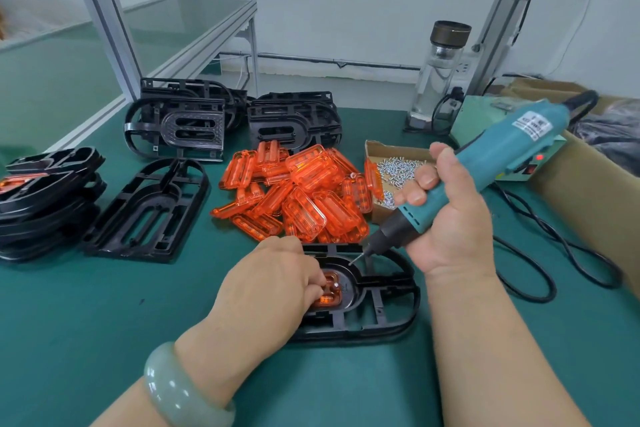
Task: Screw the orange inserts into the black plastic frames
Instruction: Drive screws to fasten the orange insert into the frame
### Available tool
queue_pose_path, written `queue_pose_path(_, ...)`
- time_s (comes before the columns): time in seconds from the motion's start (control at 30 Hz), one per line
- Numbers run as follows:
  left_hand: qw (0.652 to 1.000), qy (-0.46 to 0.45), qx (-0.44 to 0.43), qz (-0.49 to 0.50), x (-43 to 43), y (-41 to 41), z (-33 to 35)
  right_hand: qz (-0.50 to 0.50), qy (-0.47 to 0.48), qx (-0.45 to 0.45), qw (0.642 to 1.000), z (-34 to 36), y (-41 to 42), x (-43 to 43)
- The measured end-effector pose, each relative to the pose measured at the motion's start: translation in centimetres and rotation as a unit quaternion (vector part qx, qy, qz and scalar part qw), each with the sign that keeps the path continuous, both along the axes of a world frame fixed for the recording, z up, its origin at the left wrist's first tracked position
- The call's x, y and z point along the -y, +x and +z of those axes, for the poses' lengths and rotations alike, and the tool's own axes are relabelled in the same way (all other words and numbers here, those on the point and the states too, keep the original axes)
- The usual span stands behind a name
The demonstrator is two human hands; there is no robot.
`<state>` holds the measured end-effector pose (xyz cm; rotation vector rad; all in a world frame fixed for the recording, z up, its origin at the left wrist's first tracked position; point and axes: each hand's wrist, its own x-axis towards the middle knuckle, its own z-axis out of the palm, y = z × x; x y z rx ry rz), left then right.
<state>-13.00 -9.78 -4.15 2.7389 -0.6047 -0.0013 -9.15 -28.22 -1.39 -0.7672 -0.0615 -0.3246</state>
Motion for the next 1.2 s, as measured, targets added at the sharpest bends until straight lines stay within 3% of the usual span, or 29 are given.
queue_pose_path(0.23,0.999,0.042,-0.031,-0.007,0.2,0.8,1.7,0.03,0.095,-0.009,0.995,-1.2,-0.4,1.4)
queue_pose_path(0.53,0.991,-0.11,0.066,-0.026,6.2,7.3,4.6,0.062,0.13,0.004,0.989,-1.3,-0.3,2.3)
queue_pose_path(0.8,0.989,0.077,0.08,-0.096,12.4,12.8,3.7,0.095,0.139,0.01,0.986,-1.3,0.2,2.8)
queue_pose_path(0.97,0.972,0.208,-0.013,-0.11,13.5,13.5,3.4,0.129,0.149,0.027,0.98,-1.3,0.4,2.8)
queue_pose_path(1.2,0.963,0.213,0.126,-0.107,13.9,13.9,3.0,0.147,0.157,0.021,0.976,-1.3,0.3,2.6)
